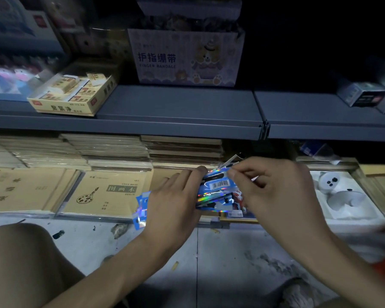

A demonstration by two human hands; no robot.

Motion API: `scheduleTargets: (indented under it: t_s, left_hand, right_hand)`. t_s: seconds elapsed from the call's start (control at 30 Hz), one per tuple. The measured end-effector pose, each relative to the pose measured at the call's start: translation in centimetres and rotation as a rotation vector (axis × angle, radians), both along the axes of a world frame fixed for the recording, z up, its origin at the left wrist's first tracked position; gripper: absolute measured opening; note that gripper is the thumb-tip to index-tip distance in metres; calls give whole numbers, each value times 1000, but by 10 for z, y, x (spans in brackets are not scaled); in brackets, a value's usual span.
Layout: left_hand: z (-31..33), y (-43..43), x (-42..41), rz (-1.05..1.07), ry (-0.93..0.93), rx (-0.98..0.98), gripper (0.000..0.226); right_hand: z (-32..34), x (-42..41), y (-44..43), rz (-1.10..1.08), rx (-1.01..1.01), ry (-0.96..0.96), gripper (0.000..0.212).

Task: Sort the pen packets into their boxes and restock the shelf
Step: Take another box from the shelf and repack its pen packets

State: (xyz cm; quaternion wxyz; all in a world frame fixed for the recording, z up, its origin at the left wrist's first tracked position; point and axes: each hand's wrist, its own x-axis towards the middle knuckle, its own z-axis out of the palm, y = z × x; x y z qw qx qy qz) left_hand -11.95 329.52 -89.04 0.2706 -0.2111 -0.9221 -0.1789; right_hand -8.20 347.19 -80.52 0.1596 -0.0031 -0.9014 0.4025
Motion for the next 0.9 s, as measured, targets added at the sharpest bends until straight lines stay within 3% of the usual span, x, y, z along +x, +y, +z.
scheduleTargets:
  t_s: [0.07, 0.13, 0.2, 0.33, 0.43, 0.53, 0.63, 0.73, 0.83, 0.9]
  left_hand:
    - [1, -1, 0, 25, -10, -18, 64]
    - [1, -2, -2, 47, -49, -17, 67]
    - [1, -4, -3, 55, -112, 4, 69]
    - [2, -7, -5, 68, -206, 59, 64]
    - [1, -9, -6, 83, -211, 68, 63]
    - [0, -8, -7, 86, -182, 38, 67]
    - [-1, -7, -6, 92, -144, 18, 70]
    - [-3, -9, -6, 104, -159, 28, 69]
    - [-2, -8, -5, 96, -238, 111, 62]
    - [2, -6, -4, 93, -316, 240, 56]
  right_hand:
    - [3, 3, 0, -27, 195, 118, 8]
    - [3, 1, 3, -63, 208, 167, 9]
    - [4, -4, 10, -59, 50, 119, 11]
    - [11, -9, 16, -63, -22, 133, 13]
    - [16, -10, 13, -9, -292, 14, 7]
    - [16, -13, 16, -10, -402, -112, 15]
    - [16, -13, 15, 38, -555, -279, 3]
    - [12, -11, 13, 82, -522, -303, 12]
    - [11, -11, 15, 63, -221, -101, 26]
    - [16, -13, 21, 18, -279, 13, 25]
